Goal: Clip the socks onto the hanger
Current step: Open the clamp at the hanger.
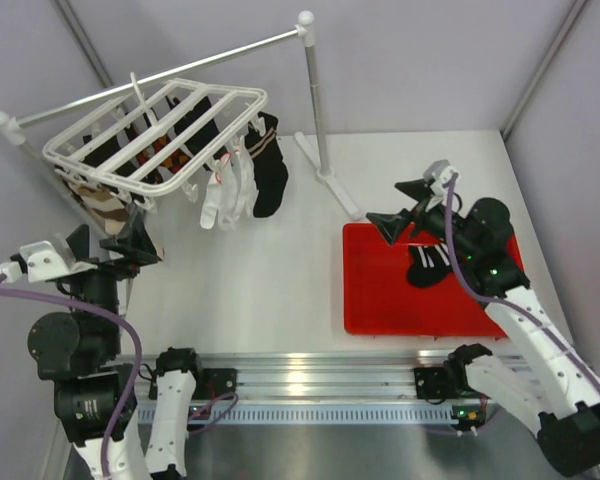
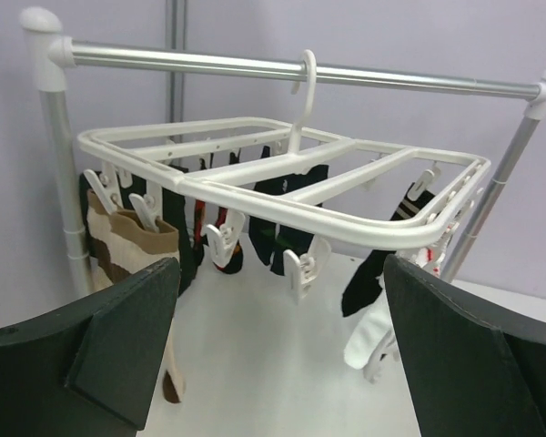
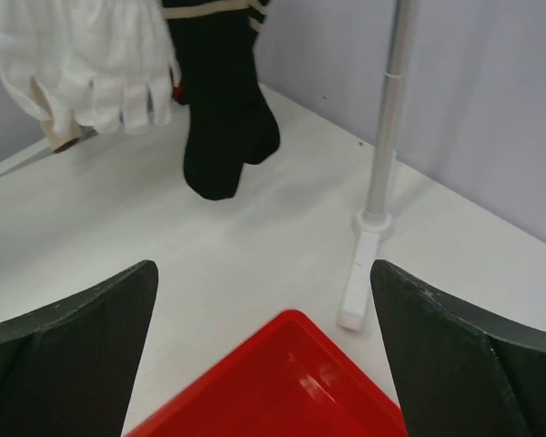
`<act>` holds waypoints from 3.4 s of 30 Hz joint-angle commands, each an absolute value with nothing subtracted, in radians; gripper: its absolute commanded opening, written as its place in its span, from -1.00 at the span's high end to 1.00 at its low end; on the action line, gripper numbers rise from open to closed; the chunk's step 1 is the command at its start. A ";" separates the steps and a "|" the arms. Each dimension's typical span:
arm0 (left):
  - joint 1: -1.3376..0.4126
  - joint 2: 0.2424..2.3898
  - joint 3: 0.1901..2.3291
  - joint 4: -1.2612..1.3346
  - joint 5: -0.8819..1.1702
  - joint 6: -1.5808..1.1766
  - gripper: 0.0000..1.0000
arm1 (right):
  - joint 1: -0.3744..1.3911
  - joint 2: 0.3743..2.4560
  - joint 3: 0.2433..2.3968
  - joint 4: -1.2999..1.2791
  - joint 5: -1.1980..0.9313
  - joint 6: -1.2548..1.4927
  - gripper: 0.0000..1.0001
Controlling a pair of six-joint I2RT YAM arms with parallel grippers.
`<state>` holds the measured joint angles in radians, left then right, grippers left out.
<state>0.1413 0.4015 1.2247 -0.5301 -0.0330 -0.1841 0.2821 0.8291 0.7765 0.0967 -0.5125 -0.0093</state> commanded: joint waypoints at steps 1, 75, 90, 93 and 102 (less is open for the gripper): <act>0.181 0.442 1.255 -0.517 0.037 -0.325 -0.96 | 0.434 0.922 0.880 0.322 -0.453 -0.060 -0.99; 0.385 0.903 1.827 -1.156 0.779 -0.124 -0.73 | 1.066 1.867 1.644 0.724 -0.483 -0.187 1.00; 0.385 0.902 1.784 -1.135 0.620 -0.211 -0.50 | 1.062 1.879 1.729 0.586 -0.592 -0.232 1.00; 0.385 0.891 1.749 -1.053 0.632 -0.235 -0.45 | 1.062 1.879 1.739 0.546 -0.598 -0.247 1.00; 0.385 0.900 1.695 -0.999 0.667 -0.226 -0.36 | 1.060 1.881 1.786 0.457 -0.598 -0.259 1.00</act>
